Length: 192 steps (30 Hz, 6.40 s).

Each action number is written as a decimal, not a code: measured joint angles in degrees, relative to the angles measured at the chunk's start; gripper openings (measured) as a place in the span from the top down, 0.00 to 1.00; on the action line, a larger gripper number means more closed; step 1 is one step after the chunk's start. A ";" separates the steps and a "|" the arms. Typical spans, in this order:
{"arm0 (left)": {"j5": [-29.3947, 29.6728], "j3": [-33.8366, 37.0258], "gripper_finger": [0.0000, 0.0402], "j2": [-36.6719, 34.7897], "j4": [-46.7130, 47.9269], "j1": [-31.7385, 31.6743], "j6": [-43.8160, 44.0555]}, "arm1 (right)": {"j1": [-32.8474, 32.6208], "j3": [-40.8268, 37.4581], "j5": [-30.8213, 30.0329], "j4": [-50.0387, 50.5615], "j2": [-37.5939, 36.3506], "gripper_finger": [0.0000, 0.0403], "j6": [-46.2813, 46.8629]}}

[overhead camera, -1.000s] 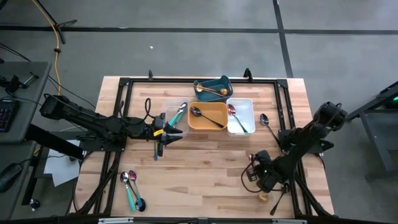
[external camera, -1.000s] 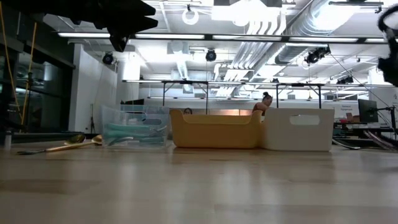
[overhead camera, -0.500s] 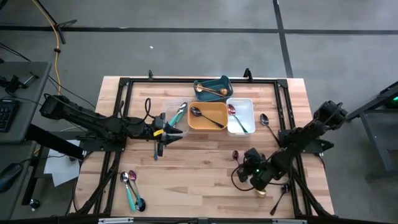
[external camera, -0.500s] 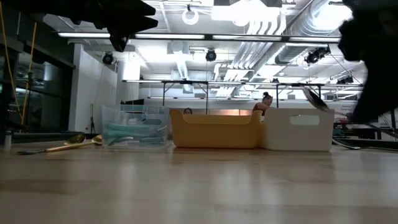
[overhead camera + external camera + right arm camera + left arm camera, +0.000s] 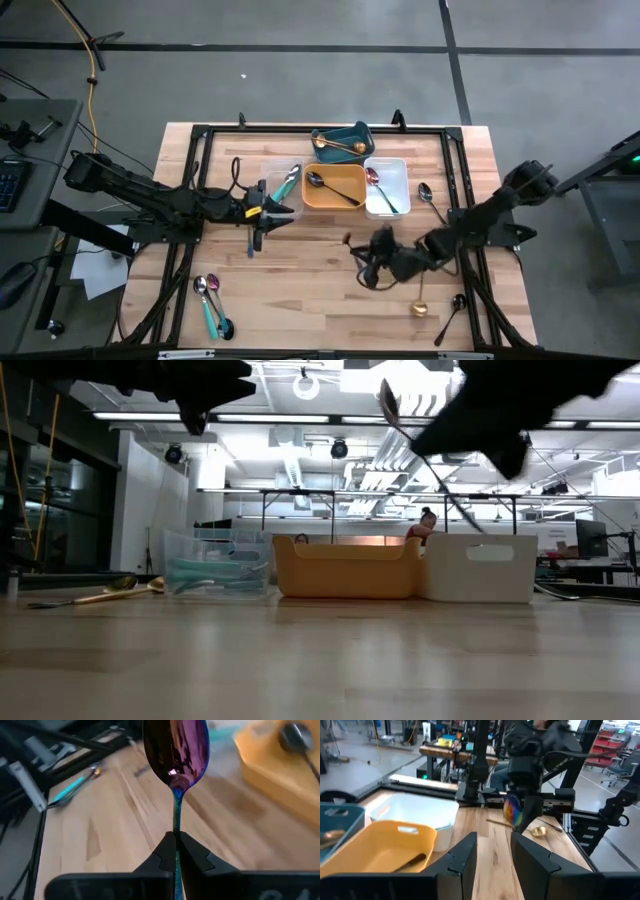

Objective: Sort silverware by color (type)
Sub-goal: Put the distorted-color spoon into the white bin

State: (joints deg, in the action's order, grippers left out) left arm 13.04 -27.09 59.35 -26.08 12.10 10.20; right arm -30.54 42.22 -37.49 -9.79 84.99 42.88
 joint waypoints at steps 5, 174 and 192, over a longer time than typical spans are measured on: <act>0.02 0.00 0.72 0.00 -0.94 0.00 -2.93 | 6.85 0.02 3.79 -7.44 -3.90 1.00 -20.65; 1.09 0.00 0.72 4.09 -9.36 0.01 -5.71 | 38.07 0.04 11.12 33.95 -16.29 1.00 -5.36; 1.09 0.00 0.72 4.08 -9.36 0.02 -5.69 | 38.07 0.04 11.12 33.95 -16.29 1.00 -5.36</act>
State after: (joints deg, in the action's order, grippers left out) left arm 14.13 -27.09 63.44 -35.44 12.12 4.51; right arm 7.53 42.26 -26.37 24.16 68.71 37.52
